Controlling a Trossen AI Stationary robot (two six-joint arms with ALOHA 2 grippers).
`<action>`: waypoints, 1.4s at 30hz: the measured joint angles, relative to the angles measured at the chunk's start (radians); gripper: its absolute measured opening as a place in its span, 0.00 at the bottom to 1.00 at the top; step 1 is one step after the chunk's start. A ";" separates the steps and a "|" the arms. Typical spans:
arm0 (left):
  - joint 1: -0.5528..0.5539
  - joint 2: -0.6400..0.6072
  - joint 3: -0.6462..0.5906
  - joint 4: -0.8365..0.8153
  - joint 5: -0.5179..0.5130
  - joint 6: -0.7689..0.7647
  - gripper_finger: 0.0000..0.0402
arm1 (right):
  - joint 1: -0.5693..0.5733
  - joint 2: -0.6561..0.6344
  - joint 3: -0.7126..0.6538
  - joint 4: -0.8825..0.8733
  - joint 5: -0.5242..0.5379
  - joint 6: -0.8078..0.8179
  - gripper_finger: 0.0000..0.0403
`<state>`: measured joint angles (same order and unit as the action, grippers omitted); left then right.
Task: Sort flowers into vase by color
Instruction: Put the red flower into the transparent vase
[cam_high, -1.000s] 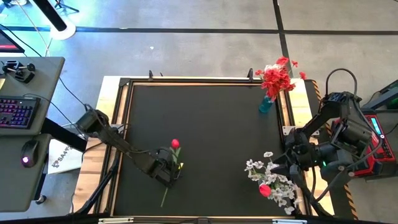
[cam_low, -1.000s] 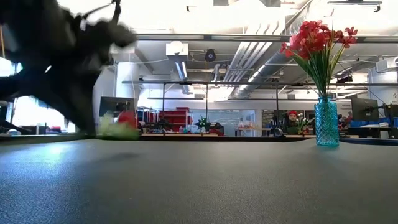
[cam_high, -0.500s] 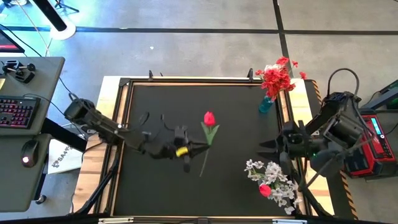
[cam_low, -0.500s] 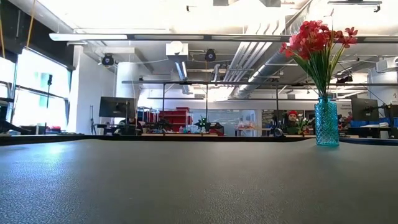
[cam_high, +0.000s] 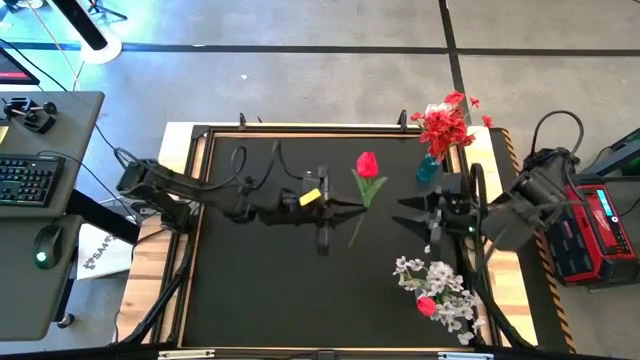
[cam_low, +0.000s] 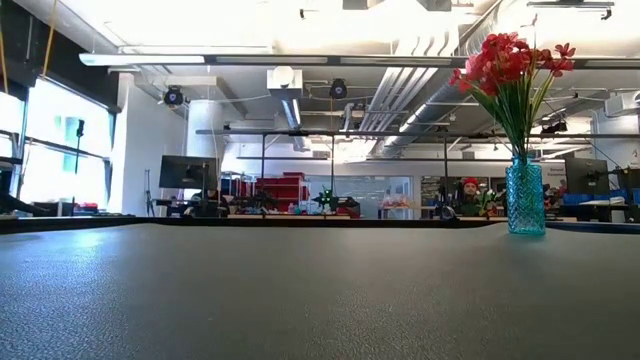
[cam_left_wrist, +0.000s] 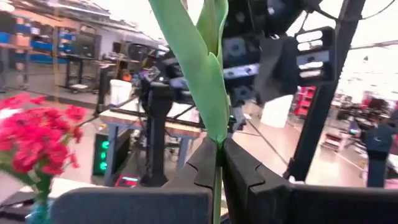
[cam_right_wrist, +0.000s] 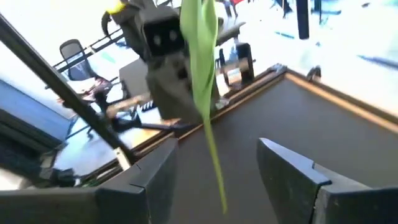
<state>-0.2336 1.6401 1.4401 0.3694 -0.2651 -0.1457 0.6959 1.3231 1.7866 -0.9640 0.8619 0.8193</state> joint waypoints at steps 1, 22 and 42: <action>0.003 0.014 0.015 0.000 0.019 0.000 0.00 | -0.014 0.000 0.000 0.019 -0.002 -0.033 0.51; 0.014 0.082 0.071 0.019 0.073 0.011 0.00 | -0.158 0.050 0.000 0.138 -0.156 -0.235 0.31; 0.013 0.081 0.070 -0.396 0.026 -0.097 0.28 | -0.059 0.001 0.000 -0.454 -0.109 0.106 0.00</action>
<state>-0.2203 1.7210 1.5097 -0.0270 -0.2390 -0.2424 0.6372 1.3243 1.7866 -1.4177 0.7529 0.9253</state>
